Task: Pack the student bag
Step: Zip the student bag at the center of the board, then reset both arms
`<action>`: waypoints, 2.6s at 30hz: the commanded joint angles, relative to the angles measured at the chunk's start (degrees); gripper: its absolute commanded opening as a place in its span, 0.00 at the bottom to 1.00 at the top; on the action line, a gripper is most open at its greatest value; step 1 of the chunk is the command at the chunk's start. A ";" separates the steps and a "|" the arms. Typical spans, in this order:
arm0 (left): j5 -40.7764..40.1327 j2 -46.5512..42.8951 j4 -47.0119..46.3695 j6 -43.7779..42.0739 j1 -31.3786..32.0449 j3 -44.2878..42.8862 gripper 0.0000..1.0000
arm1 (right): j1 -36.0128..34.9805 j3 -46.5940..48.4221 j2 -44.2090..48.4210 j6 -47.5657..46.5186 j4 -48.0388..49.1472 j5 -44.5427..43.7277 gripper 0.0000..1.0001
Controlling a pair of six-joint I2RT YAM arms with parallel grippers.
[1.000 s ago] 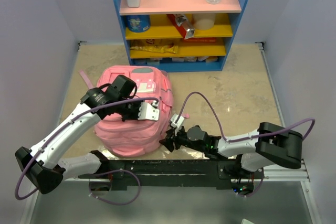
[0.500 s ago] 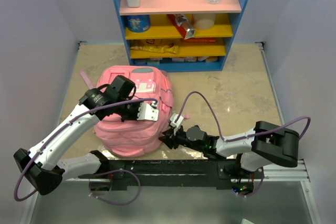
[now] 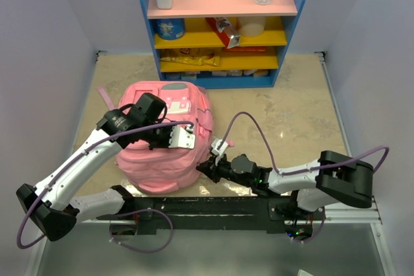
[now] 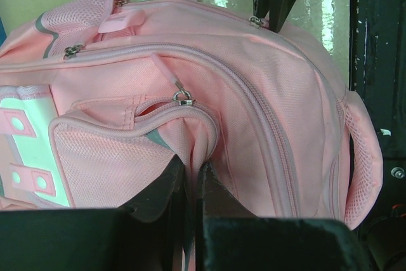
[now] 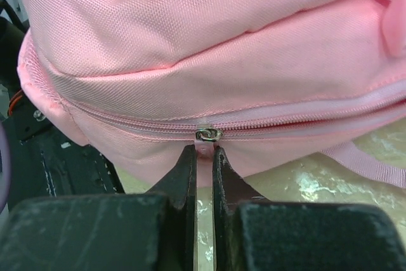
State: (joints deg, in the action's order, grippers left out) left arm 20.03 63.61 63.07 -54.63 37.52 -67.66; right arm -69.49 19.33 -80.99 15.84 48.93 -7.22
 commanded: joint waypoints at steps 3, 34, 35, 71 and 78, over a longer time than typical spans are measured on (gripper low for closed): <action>0.62 -3.59 -5.32 -1.18 0.01 -1.07 0.00 | -0.03 -0.26 9.09 5.16 -9.27 -8.50 0.00; 8.79 -3.24 0.06 -4.97 0.19 -2.04 0.00 | 16.41 16.97 -6.65 5.00 -20.89 -6.49 0.00; 8.88 -2.97 -1.62 -2.61 0.36 -1.78 0.00 | 16.50 16.97 -5.85 4.91 -21.15 -5.70 0.02; 5.98 1.96 -18.76 27.55 -15.35 -16.99 1.00 | 20.71 33.93 20.26 19.76 -73.27 -35.14 0.91; 10.55 -1.21 -26.59 33.10 -29.33 -6.97 1.00 | 20.71 35.33 19.99 16.68 -73.88 -35.05 0.99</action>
State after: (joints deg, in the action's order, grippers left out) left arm 26.44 64.88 42.39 -26.17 12.64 -78.41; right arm -48.73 51.83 -61.04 34.33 -23.35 -40.03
